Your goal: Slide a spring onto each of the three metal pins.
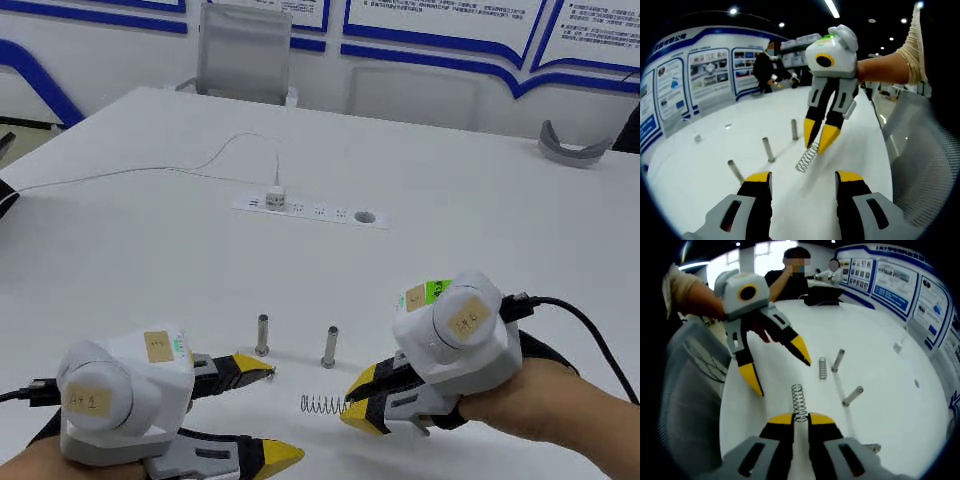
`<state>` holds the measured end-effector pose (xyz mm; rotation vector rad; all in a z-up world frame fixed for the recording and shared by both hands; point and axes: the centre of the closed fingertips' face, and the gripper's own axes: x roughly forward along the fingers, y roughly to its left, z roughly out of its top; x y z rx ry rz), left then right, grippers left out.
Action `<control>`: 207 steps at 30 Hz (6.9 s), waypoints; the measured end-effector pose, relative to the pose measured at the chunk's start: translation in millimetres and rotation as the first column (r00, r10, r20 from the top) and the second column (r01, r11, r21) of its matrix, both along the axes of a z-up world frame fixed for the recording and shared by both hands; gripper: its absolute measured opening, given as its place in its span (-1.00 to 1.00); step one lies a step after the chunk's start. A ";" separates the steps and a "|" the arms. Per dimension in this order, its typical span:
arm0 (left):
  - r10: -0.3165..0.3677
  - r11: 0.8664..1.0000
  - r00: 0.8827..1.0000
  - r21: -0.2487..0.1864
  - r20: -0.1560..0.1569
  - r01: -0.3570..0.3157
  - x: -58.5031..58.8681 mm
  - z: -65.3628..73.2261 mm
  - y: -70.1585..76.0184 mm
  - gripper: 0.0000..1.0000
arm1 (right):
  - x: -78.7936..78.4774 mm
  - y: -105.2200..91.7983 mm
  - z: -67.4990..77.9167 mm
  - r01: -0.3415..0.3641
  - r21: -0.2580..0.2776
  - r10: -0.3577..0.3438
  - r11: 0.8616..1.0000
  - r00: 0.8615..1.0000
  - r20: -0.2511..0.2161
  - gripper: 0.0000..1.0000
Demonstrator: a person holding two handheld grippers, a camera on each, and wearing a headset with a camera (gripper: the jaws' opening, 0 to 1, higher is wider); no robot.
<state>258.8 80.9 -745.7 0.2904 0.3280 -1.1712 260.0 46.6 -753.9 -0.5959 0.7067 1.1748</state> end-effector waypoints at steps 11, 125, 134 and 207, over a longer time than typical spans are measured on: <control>-0.045 0.999 0.999 0.022 0.027 0.045 -8.7 -1.7 -5.8 -0.26 | -11.4 14.1 9.6 -0.085 -0.013 0.085 0.996 0.996 0.001 -0.76; 0.124 0.990 0.992 -0.060 -0.024 -0.125 13.3 6.3 29.8 0.11 | 26.5 28.9 70.4 0.014 0.170 -0.035 0.985 0.992 0.119 -0.77; 0.152 0.986 0.988 -0.058 -0.033 -0.154 15.3 3.6 36.9 0.21 | 51.2 17.6 80.0 0.078 0.188 -0.107 0.979 0.983 0.152 -0.77; 0.182 0.982 0.980 -0.042 -0.080 -0.185 13.4 -13.0 45.6 0.24 | 102.2 -0.5 -1.7 0.272 0.131 -0.282 0.953 0.957 0.064 -0.76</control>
